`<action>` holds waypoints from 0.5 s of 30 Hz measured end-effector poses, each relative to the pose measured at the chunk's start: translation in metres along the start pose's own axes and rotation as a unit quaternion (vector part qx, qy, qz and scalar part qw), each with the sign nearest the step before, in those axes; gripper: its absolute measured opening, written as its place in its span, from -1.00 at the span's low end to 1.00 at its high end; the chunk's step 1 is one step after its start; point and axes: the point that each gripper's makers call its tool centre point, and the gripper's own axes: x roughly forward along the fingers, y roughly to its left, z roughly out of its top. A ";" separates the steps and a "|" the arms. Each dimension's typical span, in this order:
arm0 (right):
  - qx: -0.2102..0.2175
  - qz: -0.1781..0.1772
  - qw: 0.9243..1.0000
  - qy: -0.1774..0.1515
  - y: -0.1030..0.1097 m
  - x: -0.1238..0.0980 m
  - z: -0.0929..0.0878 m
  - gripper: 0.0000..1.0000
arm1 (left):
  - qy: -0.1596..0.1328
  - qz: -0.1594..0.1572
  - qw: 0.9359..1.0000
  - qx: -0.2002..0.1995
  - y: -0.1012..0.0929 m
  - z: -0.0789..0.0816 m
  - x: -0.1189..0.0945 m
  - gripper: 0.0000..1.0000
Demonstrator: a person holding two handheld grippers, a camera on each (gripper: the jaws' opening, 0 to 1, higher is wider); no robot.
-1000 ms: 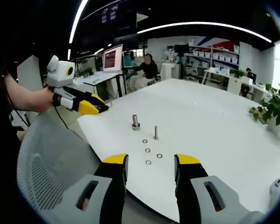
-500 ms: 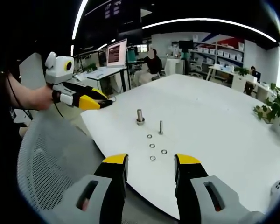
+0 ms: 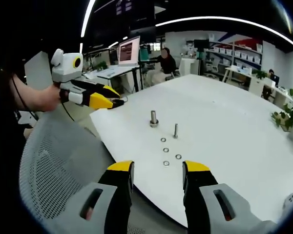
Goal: Place the washer onto the threaded stud by aligning its center hole with the stud, sliding it down to the base, and recovering from edge contact or off-axis alignment until the washer reaches the visible bottom stop.
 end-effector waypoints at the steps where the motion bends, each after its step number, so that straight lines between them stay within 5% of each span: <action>1: 0.003 0.001 1.000 -0.001 0.000 0.000 0.001 -0.16 | 0.000 0.001 1.000 0.002 0.001 0.000 0.000 -0.40; 15: -0.001 0.019 0.999 0.034 0.000 0.014 -0.001 -0.17 | -0.010 0.003 1.000 -0.003 0.004 0.003 -0.002 -0.42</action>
